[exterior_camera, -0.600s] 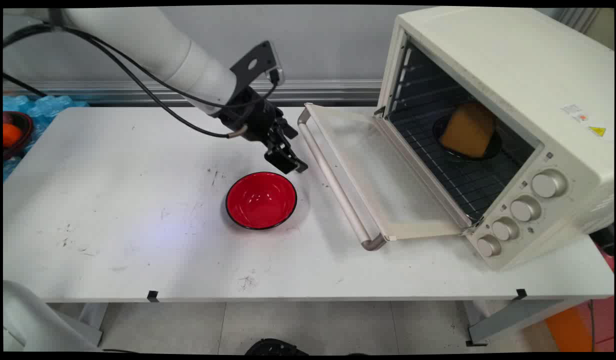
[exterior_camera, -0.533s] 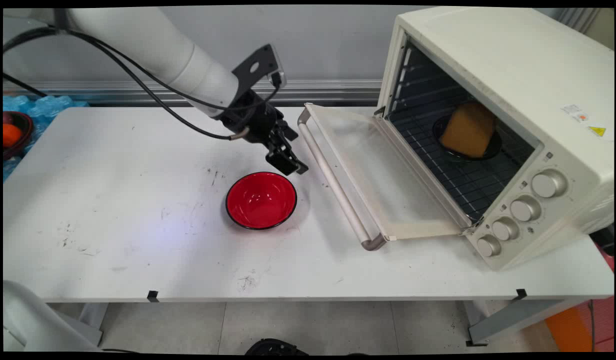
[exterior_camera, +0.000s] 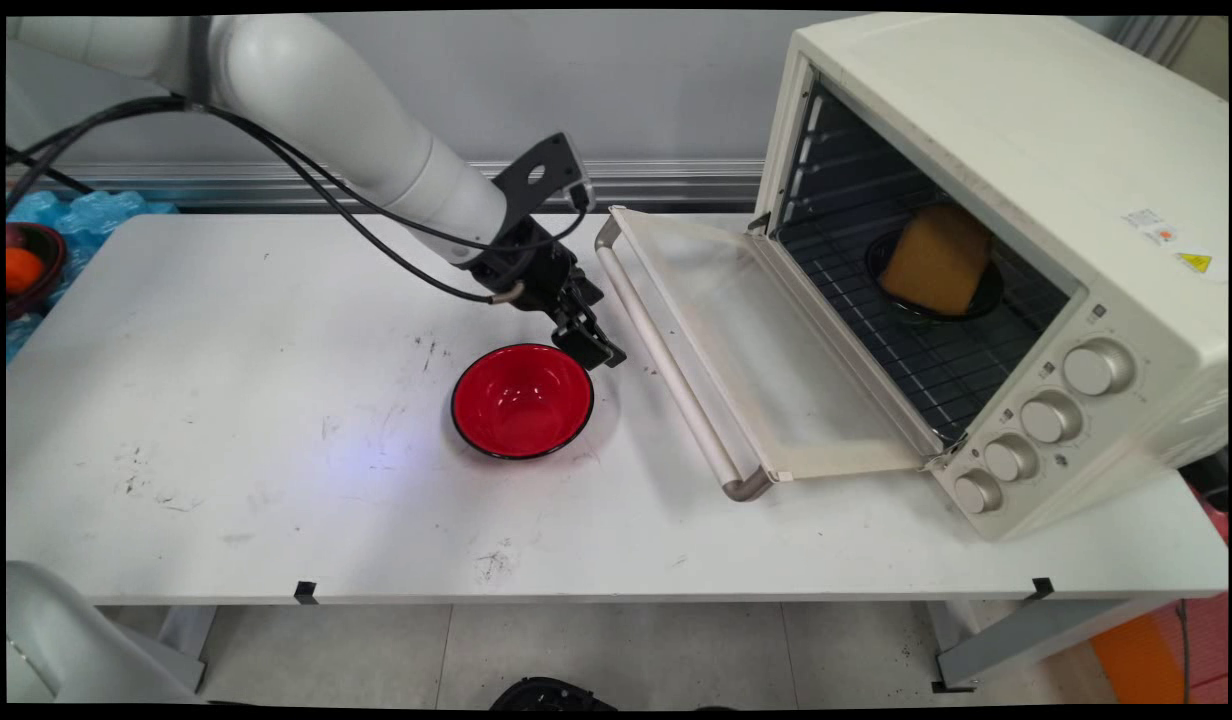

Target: Close the oven

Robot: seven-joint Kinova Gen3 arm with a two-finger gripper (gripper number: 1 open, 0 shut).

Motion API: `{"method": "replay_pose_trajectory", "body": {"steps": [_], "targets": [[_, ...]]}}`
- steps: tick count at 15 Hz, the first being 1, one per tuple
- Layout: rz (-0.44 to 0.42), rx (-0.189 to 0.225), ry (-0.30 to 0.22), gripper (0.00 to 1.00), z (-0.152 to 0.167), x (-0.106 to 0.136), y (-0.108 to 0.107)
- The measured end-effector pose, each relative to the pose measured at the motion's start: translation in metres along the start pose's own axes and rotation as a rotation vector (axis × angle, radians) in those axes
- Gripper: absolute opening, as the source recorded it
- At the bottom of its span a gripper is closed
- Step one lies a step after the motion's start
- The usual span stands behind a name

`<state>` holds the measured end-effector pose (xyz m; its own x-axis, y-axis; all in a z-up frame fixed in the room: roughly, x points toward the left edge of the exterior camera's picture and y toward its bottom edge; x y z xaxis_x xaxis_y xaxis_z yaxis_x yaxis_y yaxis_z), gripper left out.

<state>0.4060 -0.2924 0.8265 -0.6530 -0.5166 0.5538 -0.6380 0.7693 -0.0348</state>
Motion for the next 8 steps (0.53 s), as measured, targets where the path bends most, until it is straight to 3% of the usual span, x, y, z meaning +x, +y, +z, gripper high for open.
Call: {"method": "replay_pose_trajectory", "body": {"steps": [8], "targets": [[-0.013,-0.001,-0.004,1.00,0.036,-0.007,-0.010]]}}
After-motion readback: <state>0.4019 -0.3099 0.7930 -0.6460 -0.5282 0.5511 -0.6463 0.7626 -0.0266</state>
